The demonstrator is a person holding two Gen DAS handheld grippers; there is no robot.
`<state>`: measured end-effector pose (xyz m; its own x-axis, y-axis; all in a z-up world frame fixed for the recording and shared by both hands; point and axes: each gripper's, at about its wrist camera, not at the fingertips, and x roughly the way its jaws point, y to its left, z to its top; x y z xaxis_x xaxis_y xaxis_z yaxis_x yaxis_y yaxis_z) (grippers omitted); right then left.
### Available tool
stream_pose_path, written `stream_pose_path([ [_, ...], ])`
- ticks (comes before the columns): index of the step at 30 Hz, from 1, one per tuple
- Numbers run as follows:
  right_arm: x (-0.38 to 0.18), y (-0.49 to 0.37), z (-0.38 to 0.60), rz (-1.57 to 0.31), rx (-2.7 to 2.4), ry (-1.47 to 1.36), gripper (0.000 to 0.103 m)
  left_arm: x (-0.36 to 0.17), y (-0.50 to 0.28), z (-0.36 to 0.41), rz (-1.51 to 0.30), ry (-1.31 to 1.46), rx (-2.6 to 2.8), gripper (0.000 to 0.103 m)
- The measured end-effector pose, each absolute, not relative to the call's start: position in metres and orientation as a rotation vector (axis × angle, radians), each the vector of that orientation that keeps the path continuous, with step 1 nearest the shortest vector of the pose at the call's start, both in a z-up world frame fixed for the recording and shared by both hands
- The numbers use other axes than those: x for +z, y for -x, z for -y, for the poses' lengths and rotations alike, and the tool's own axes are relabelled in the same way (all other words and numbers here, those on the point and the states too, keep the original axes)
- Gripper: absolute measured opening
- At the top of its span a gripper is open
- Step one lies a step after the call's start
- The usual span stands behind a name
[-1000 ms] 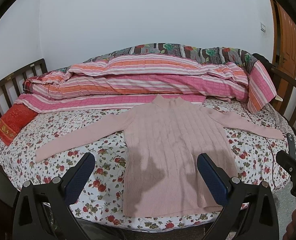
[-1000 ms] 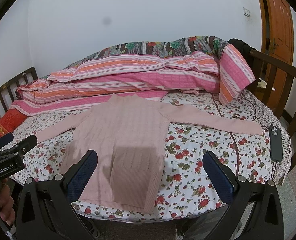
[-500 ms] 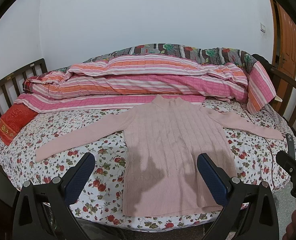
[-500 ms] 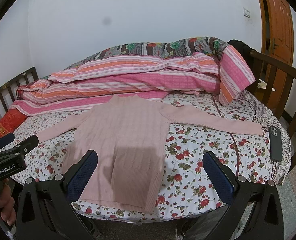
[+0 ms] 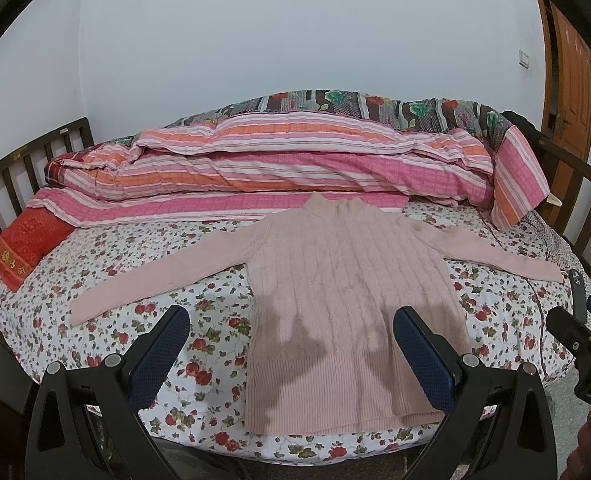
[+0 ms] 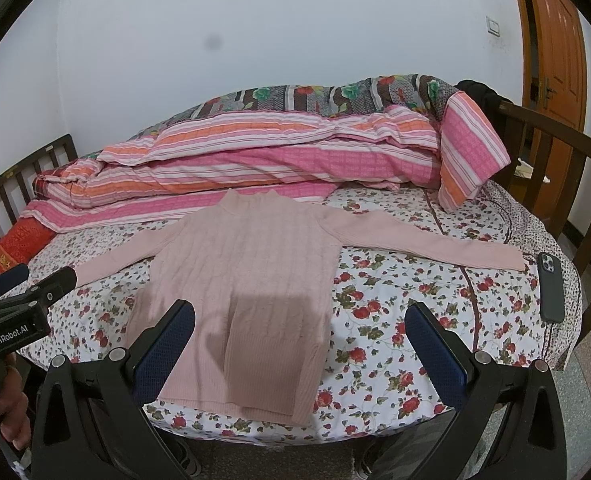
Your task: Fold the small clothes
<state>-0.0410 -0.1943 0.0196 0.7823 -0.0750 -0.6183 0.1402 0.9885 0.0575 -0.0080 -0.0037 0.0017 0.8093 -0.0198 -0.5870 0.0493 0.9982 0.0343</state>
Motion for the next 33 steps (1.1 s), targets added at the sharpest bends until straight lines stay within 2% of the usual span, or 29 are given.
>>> stream_pose_path([
  [16, 0.012, 0.033, 0.186, -0.669, -0.114, -0.087, 0.103, -0.012, -0.012, -0.004, -0.631, -0.007, -0.057, 0.103],
  [33, -0.043, -0.042, 0.167, -0.663, -0.068, -0.011, 0.103, -0.101, -0.091, -0.083, -0.714, 0.088, -0.009, 0.100],
])
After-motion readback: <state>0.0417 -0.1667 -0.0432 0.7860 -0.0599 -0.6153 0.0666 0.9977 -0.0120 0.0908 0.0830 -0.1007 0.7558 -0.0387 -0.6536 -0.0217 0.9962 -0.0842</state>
